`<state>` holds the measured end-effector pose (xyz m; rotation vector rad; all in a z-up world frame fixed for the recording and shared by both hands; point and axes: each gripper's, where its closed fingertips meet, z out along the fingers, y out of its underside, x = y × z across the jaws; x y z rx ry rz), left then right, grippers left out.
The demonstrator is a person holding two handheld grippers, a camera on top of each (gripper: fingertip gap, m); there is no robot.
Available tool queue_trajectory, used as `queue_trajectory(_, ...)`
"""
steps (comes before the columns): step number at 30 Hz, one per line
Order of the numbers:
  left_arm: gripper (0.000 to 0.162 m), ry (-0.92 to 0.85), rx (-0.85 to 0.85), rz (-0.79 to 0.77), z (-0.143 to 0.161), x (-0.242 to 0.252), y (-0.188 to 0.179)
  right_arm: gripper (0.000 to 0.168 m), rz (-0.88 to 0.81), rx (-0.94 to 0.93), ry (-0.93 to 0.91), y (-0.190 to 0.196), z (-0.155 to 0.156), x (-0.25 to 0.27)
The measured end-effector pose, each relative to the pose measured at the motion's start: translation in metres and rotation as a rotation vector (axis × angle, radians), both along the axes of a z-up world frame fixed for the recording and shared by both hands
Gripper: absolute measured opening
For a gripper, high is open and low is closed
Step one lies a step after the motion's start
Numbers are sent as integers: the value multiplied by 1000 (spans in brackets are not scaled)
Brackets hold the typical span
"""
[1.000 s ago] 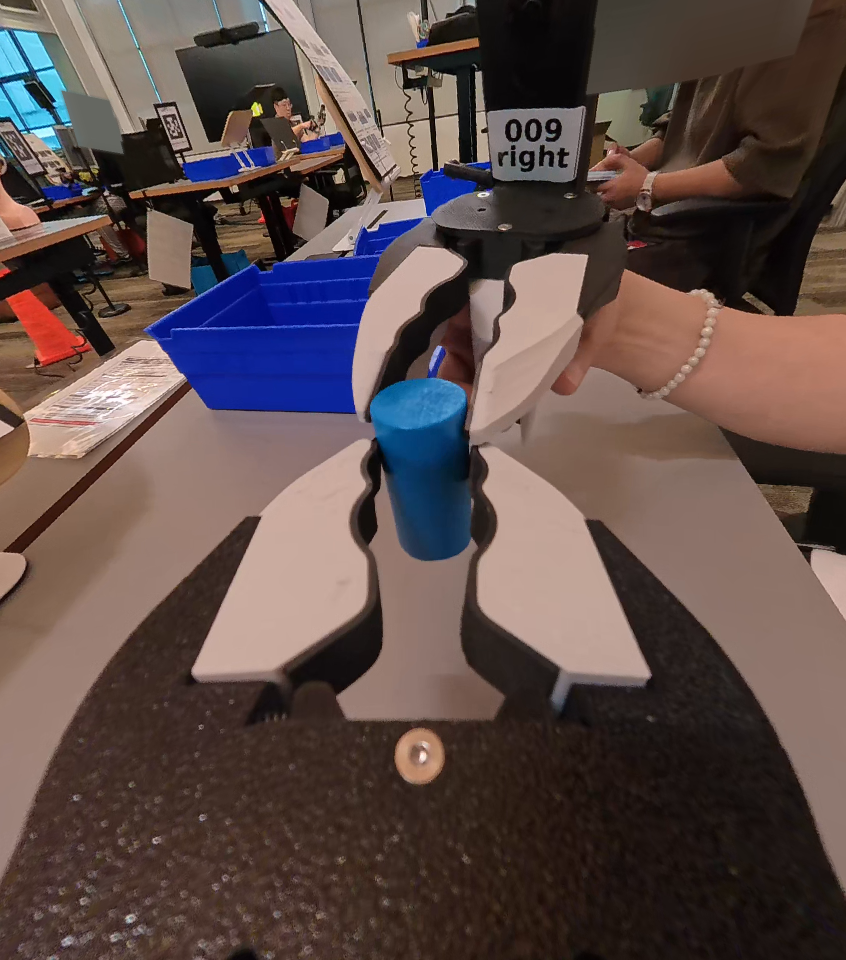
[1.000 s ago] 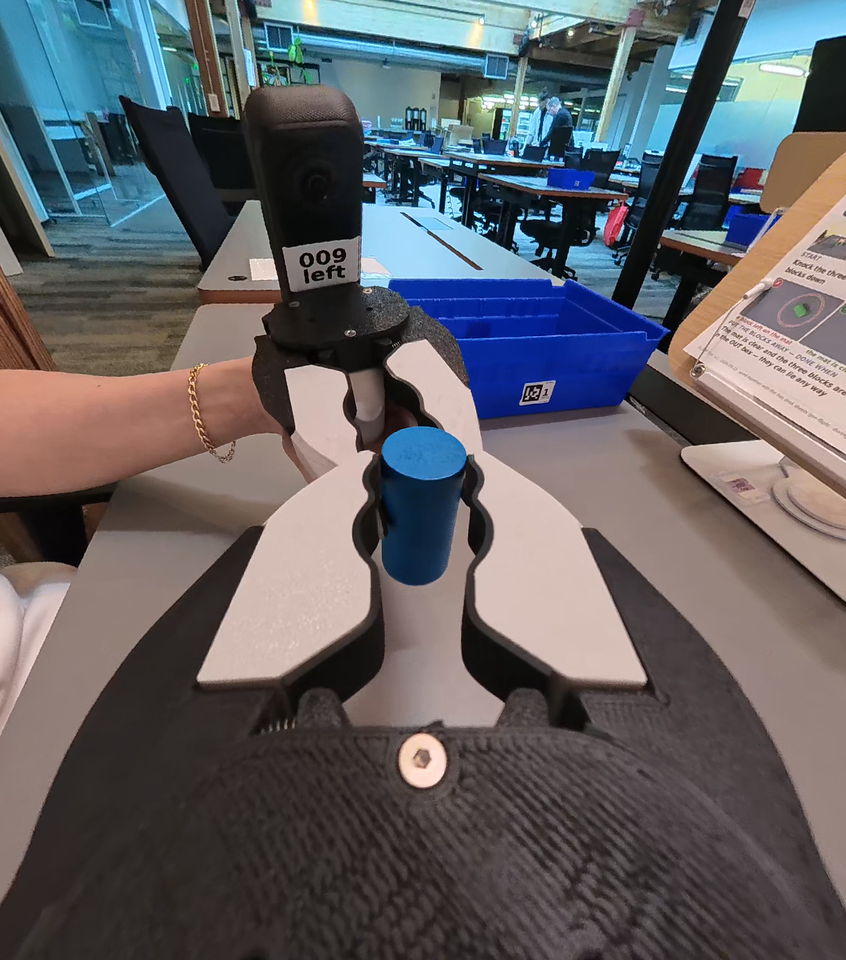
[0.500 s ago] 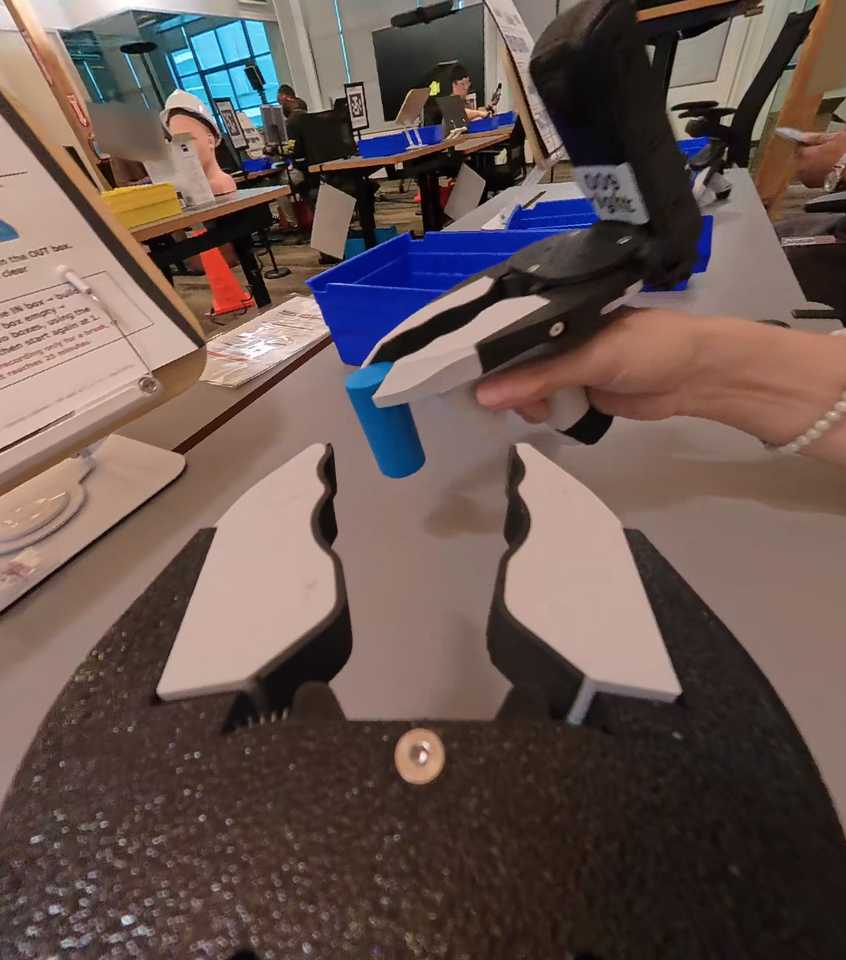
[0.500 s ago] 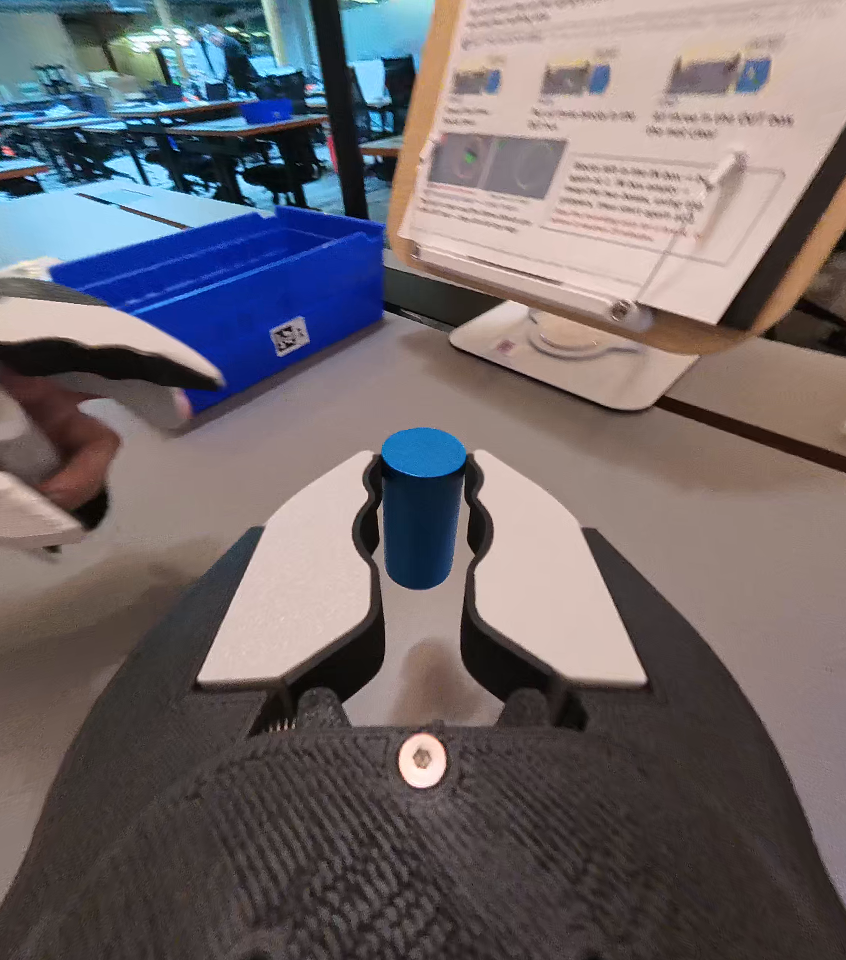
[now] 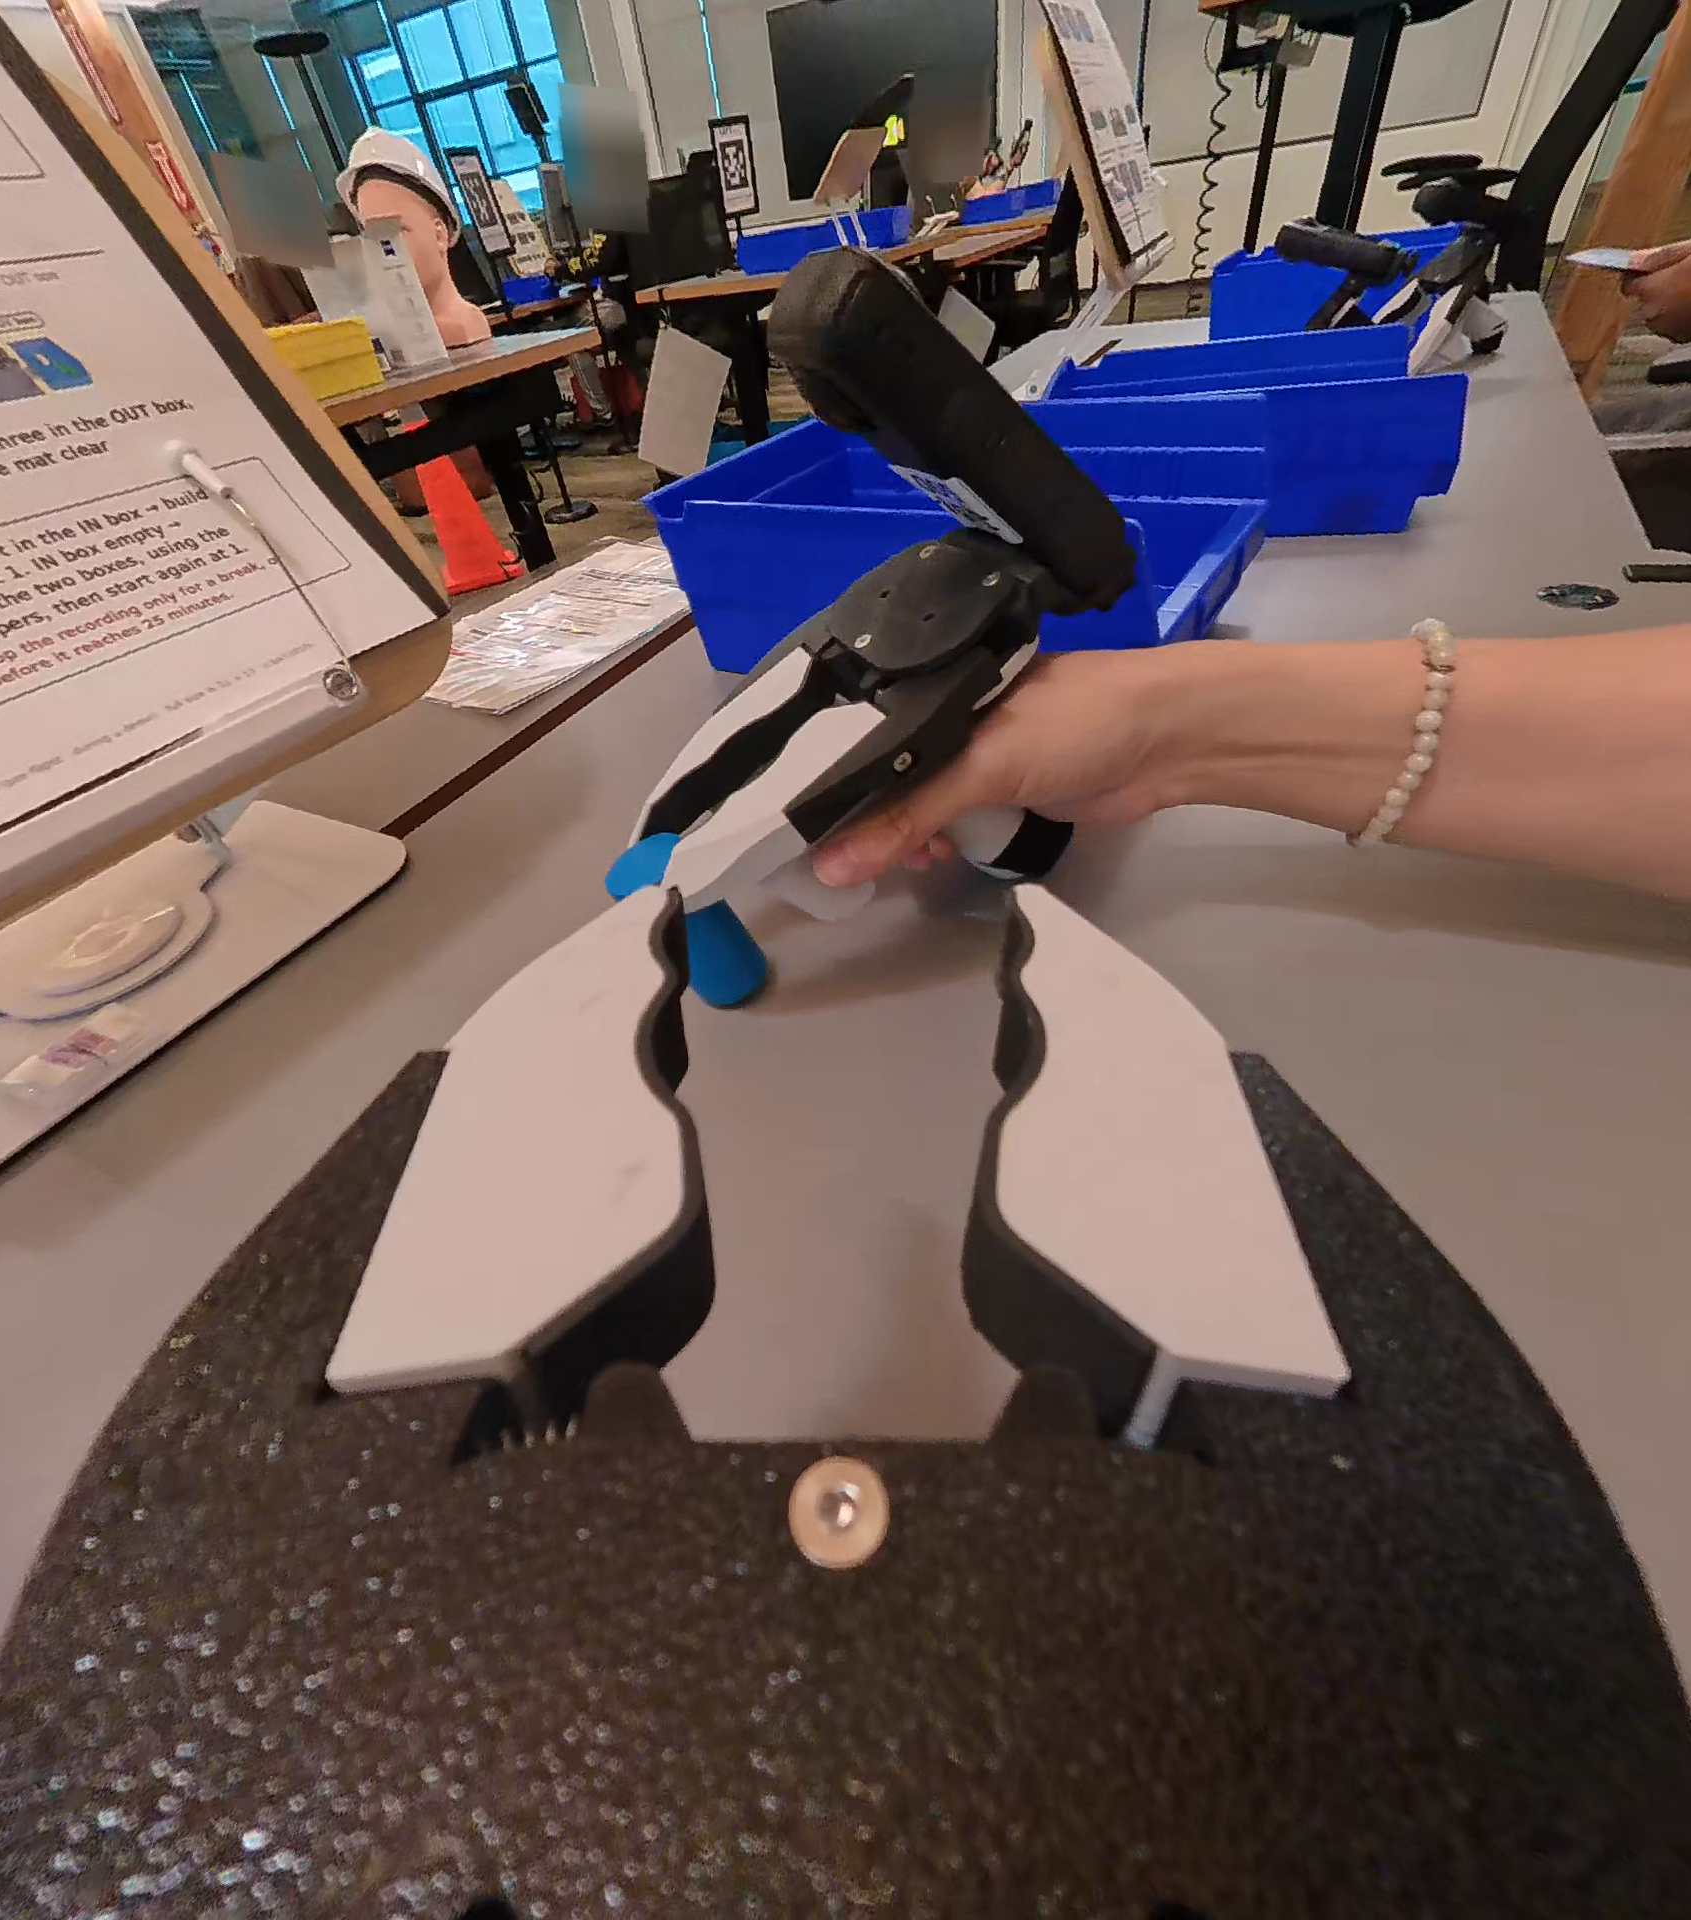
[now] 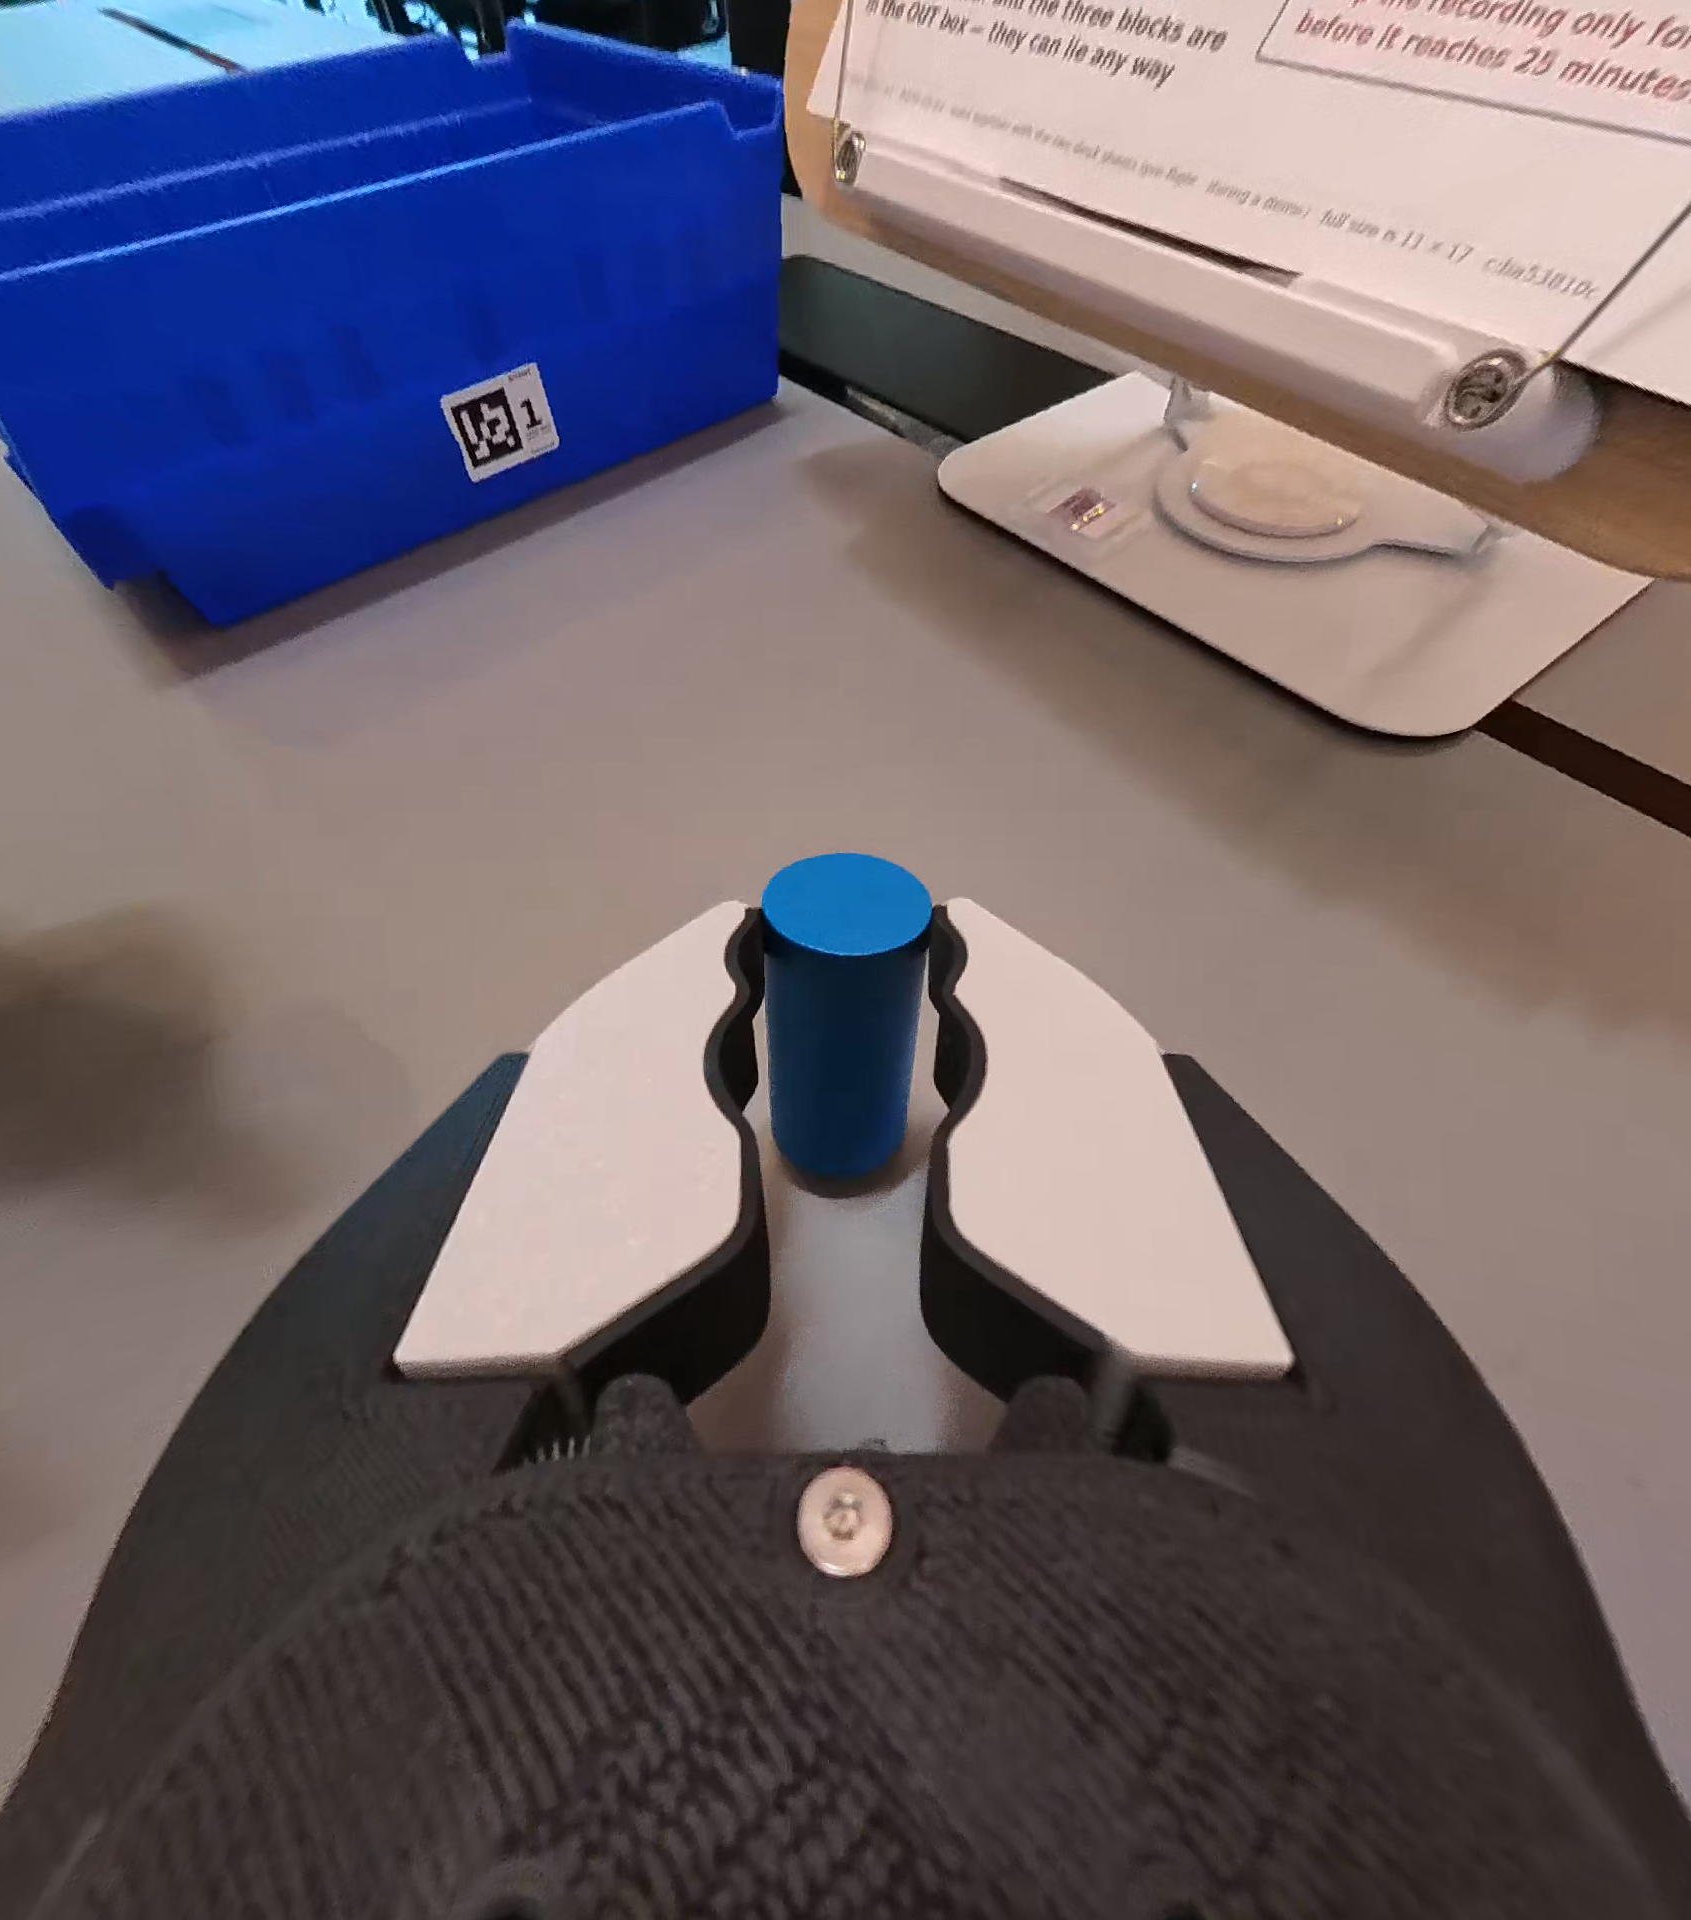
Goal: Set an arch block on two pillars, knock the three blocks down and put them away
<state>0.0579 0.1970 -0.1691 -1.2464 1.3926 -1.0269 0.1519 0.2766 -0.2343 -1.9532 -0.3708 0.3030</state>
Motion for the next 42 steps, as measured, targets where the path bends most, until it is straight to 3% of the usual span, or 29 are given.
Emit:
queue_trajectory(1, 56, -4, -6, 0, 0, -1, 1, 31, 3, -6, -4, -1, 0, 0)
queue_trajectory(19, 56, -27, -11, 3, 8, -3, 1, 31, 39, -60, -32, -14, -5, 1)
queue_trajectory(24, 58, -67, -44, 48, 33, -16, 8, 60, 2, -117, -36, -16, -12, 7)
queue_trajectory(27, 55, -61, -100, 205, 60, -43, 41, 70, 6, -84, -18, -22, 0, 6)
queue_trajectory(30, 54, 89, -205, 459, 67, -90, 96, 94, 15, -68, -14, -34, 14, 5)
queue_trajectory(33, 59, 356, -268, 632, 49, -144, 146, 99, -3, -15, -29, -47, 30, 6)
queue_trajectory(37, 59, 736, -442, 772, -1, -206, 192, 99, -7, 31, -32, -63, 45, 2)
queue_trajectory(42, 58, 954, -713, 756, -60, -226, 208, 97, 4, 67, -42, -76, 53, -5)
